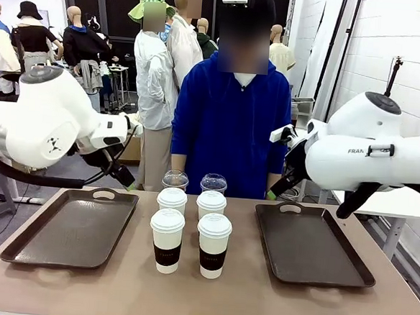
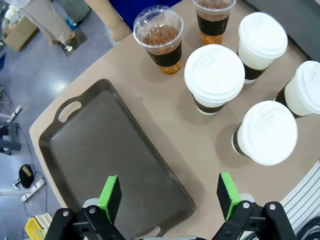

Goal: Distribute the coffee onto the tray.
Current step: Pick up one iced Americano and place it on the right Handle tray.

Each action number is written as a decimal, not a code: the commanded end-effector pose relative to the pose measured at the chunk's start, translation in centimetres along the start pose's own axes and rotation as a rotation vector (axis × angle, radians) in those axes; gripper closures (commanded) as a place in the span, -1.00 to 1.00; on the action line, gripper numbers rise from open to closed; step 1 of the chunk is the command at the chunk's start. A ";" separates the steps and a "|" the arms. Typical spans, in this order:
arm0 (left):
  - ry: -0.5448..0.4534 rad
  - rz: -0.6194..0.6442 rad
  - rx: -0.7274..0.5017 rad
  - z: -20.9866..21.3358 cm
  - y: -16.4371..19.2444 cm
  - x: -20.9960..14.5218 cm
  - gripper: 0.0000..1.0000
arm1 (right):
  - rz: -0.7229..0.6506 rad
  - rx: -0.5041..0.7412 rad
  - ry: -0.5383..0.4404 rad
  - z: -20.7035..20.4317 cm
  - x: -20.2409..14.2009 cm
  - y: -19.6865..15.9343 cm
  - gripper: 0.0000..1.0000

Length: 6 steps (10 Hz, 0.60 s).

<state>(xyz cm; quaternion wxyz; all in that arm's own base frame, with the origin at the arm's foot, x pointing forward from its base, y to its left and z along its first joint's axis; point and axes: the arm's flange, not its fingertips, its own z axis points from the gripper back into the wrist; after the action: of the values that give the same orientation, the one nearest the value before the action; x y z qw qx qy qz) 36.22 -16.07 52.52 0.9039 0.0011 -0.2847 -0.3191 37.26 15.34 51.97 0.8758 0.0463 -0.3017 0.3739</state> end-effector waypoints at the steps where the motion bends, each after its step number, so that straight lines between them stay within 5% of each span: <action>1: -0.020 -0.011 0.003 1.7 -0.2 0.4 -1.00 | 0.033 0.049 -0.011 0.3 -0.1 -0.2 -1.00; 6: -0.031 -0.012 -0.023 2.1 0.4 0.3 -1.00 | 0.042 0.088 -0.040 1.2 0.0 -0.7 -1.00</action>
<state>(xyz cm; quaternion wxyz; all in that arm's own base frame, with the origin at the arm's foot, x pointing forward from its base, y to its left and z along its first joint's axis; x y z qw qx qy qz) 35.44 -15.88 54.66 0.8998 0.0004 -0.2988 -0.3179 36.91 15.12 52.58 0.8680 0.0624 -0.3026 0.3888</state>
